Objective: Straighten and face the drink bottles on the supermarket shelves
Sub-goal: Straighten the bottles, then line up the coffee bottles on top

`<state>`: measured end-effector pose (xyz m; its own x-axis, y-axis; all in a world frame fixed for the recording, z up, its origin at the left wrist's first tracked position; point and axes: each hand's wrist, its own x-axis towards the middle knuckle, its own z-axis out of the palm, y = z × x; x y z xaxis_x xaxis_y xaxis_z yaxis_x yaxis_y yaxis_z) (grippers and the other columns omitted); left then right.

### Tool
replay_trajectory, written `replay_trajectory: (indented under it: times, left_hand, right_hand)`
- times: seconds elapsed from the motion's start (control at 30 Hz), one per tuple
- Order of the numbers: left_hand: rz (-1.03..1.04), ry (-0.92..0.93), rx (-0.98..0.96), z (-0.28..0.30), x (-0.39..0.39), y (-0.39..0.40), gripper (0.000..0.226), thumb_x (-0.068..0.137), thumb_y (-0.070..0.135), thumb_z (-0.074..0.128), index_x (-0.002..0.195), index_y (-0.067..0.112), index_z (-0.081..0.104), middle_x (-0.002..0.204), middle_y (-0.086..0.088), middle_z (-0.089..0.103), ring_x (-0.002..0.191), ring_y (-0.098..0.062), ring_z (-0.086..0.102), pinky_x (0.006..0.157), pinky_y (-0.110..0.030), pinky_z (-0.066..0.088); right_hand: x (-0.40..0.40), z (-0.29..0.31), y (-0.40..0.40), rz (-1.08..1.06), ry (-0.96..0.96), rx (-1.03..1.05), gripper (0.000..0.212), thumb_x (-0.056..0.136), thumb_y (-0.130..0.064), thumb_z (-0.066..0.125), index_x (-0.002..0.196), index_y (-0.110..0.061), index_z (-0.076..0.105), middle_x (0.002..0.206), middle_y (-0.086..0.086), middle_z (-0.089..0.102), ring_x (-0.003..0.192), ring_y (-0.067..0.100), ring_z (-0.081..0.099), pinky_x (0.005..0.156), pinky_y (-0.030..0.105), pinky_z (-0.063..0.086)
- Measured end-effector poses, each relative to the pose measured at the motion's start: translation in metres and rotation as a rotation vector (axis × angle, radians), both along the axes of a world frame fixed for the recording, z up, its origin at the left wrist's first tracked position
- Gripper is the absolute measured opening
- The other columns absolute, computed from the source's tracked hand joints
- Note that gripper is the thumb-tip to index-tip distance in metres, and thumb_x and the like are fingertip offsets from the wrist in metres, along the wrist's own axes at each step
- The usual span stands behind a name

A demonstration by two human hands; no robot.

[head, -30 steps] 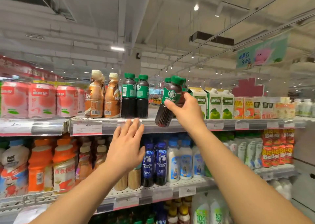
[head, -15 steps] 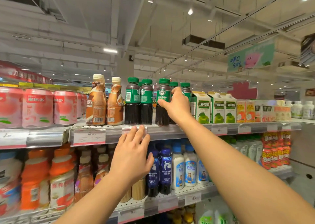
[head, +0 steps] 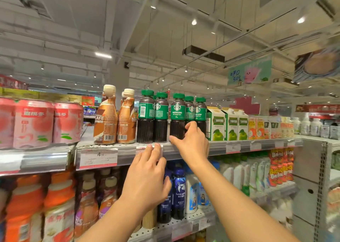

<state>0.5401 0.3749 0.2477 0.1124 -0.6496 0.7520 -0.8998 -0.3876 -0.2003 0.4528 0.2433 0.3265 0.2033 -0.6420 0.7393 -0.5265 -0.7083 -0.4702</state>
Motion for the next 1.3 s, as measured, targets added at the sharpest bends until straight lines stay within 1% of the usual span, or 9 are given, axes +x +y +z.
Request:
replay_trajectory:
  times: [0.2,0.4,0.5,0.6,0.7,0.8,0.9,1.1,1.3]
  left_hand:
    - [0.014,0.000,-0.004,0.004,-0.002,0.002,0.050,0.079,0.051,0.054,0.108,0.015,0.072,0.143,-0.014,0.057,0.132,-0.034,0.051,0.106,-0.047,0.045]
    - [0.057,-0.010,-0.013,0.008,-0.008,0.002,0.043,0.080,0.052,0.054,0.101,0.019,0.073,0.137,-0.009,0.063,0.123,-0.031,0.057,0.097,-0.045,0.052]
    - [0.039,0.002,-0.050,0.019,-0.013,0.000,0.037,0.081,0.048,0.050,0.095,0.021,0.072,0.124,-0.003,0.068,0.107,-0.027,0.059,0.083,-0.041,0.057]
    - [0.030,0.060,-0.085,0.035,-0.020,-0.001,0.025,0.086,0.046,0.048,0.094,0.031,0.065,0.105,0.014,0.067,0.096,-0.017,0.055,0.076,-0.035,0.053]
    - [0.018,0.093,-0.142,0.068,-0.025,0.002,0.015,0.092,0.039,0.059,0.104,0.034,0.066,0.104,0.017,0.068,0.099,-0.011,0.056,0.079,-0.032,0.051]
    - [0.021,0.032,-0.250,0.118,-0.021,0.007,0.021,0.092,0.029,0.065,0.112,0.028,0.069,0.113,0.009,0.070,0.106,-0.018,0.059,0.084,-0.040,0.055]
    - [0.046,0.011,-0.280,0.170,-0.010,0.006,0.021,0.092,0.026,0.068,0.113,0.026,0.070,0.115,0.003,0.069,0.107,-0.021,0.058,0.086,-0.039,0.049]
    - [0.112,0.061,-0.137,0.222,0.003,-0.015,0.037,0.094,0.030,0.069,0.129,0.020,0.065,0.131,0.000,0.067,0.120,-0.021,0.060,0.106,-0.040,0.046]
    - [0.179,0.229,0.017,0.239,0.015,-0.050,0.057,0.091,0.053,0.065,0.138,0.021,0.059,0.133,0.000,0.066,0.118,-0.020,0.062,0.100,-0.038,0.051]
  right_hand:
    - [0.002,-0.006,-0.003,-0.031,0.045,-0.050,0.055,0.086,-0.059,0.071,0.122,-0.022,0.056,0.111,0.000,0.071,0.105,0.027,0.067,0.082,0.038,0.052]
    - [0.000,-0.001,-0.010,0.005,0.120,-0.054,0.046,0.089,-0.056,0.070,0.114,-0.019,0.060,0.107,0.003,0.071,0.103,0.030,0.068,0.076,0.038,0.049]
    - [-0.006,0.009,-0.019,0.034,0.201,-0.065,0.043,0.090,-0.054,0.070,0.109,-0.017,0.060,0.111,0.007,0.071,0.106,0.034,0.066,0.075,0.039,0.045]
    - [-0.016,0.017,-0.029,0.085,0.248,-0.079,0.043,0.090,-0.055,0.069,0.110,-0.018,0.062,0.113,0.009,0.070,0.107,0.037,0.066,0.079,0.039,0.047]
    - [-0.028,0.029,-0.042,0.148,0.189,-0.153,0.043,0.091,-0.055,0.066,0.117,-0.021,0.065,0.110,0.006,0.072,0.106,0.035,0.067,0.084,0.039,0.053]
    - [-0.042,0.058,-0.060,0.201,0.106,-0.307,0.028,0.097,-0.045,0.063,0.115,-0.024,0.065,0.105,-0.001,0.073,0.100,0.026,0.068,0.080,0.034,0.049]
    - [-0.050,0.101,-0.077,0.286,0.045,-0.422,0.020,0.098,-0.036,0.065,0.111,-0.022,0.068,0.109,-0.001,0.071,0.103,0.023,0.065,0.086,0.035,0.051]
    - [-0.032,0.167,-0.098,0.537,0.336,-0.410,0.041,0.095,-0.045,0.070,0.127,-0.020,0.067,0.123,-0.003,0.071,0.115,0.019,0.063,0.103,0.039,0.050]
    - [-0.003,0.184,-0.105,0.599,0.593,-0.361,0.055,0.092,-0.057,0.067,0.132,-0.019,0.065,0.125,0.000,0.070,0.107,0.018,0.061,0.091,0.033,0.047]
